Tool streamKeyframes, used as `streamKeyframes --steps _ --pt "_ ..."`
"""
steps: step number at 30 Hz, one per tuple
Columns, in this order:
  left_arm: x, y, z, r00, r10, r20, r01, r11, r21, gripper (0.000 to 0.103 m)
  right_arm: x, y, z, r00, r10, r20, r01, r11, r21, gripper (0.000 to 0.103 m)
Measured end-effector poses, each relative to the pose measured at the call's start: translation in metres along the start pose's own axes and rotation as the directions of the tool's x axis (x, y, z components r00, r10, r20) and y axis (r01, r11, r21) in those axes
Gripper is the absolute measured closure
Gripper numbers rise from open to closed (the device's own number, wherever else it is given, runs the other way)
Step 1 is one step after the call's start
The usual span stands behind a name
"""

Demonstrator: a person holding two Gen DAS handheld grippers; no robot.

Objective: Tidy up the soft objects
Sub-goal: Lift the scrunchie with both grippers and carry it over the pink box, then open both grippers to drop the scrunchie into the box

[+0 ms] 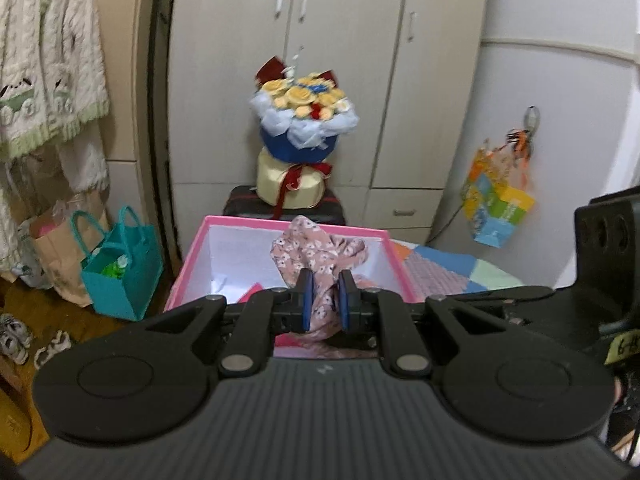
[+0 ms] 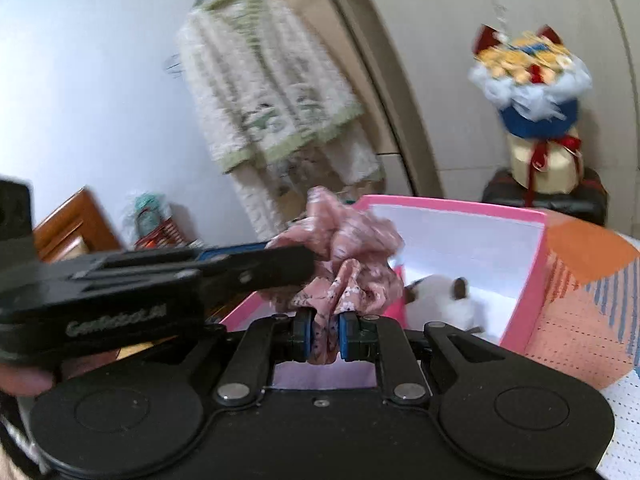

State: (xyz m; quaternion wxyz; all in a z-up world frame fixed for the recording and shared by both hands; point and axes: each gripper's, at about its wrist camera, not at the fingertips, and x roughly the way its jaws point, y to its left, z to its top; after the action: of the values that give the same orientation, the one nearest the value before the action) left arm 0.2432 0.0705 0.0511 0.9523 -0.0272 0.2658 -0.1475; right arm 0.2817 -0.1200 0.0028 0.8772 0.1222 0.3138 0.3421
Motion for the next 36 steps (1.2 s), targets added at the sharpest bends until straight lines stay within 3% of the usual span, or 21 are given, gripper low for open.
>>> streamKeyframes --steps 6,11,14,16,21,28,32,33,34,35,36 --pt "0.025 0.016 -0.01 0.999 0.004 -0.043 -0.006 0.999 -0.04 0.09 0.013 -0.001 -0.007 0.991 -0.133 -0.027 0.13 0.988 -0.08 0.085" --pt "0.039 0.014 -0.022 0.993 0.079 -0.082 -0.079 0.997 -0.001 0.085 0.012 -0.003 -0.008 0.988 -0.148 -0.037 0.143 0.983 -0.115 0.075" --pt "0.031 0.013 -0.025 0.991 0.107 -0.081 -0.106 0.994 0.02 0.071 -0.006 0.003 -0.01 0.989 -0.151 0.004 0.15 0.977 -0.15 0.058" --pt "0.019 0.012 -0.026 0.992 0.118 -0.053 -0.116 0.993 0.031 0.06 -0.023 0.01 -0.013 0.988 -0.153 0.038 0.157 0.973 -0.171 0.054" --pt "-0.011 0.001 -0.031 0.987 0.162 0.02 -0.163 0.984 0.071 0.047 -0.067 0.029 -0.035 0.976 -0.161 0.144 0.189 0.961 -0.204 0.047" --pt "-0.047 -0.019 -0.042 0.993 0.109 0.043 -0.113 0.99 0.08 0.036 -0.113 0.055 -0.065 0.947 -0.241 0.211 0.291 0.923 -0.252 0.041" --pt "-0.065 -0.032 -0.047 0.996 0.067 0.051 -0.072 0.993 0.093 0.022 -0.13 0.065 -0.074 0.937 -0.28 0.21 0.328 0.913 -0.242 0.029" --pt "-0.069 -0.035 -0.048 0.997 0.06 0.058 -0.065 0.994 0.092 0.014 -0.133 0.066 -0.075 0.932 -0.294 0.21 0.341 0.909 -0.241 0.026" --pt "-0.07 -0.037 -0.049 0.996 0.062 0.06 -0.067 0.994 0.086 0.006 -0.134 0.066 -0.075 0.929 -0.308 0.205 0.353 0.905 -0.24 0.012" --pt "-0.069 -0.039 -0.049 0.996 0.067 0.052 -0.071 0.994 0.082 0.005 -0.136 0.066 -0.075 0.923 -0.324 0.21 0.37 0.897 -0.241 0.002" --pt "-0.067 -0.04 -0.049 0.997 0.076 0.033 -0.079 0.994 0.08 0.004 -0.139 0.065 -0.075 0.914 -0.343 0.215 0.389 0.892 -0.231 0.002"
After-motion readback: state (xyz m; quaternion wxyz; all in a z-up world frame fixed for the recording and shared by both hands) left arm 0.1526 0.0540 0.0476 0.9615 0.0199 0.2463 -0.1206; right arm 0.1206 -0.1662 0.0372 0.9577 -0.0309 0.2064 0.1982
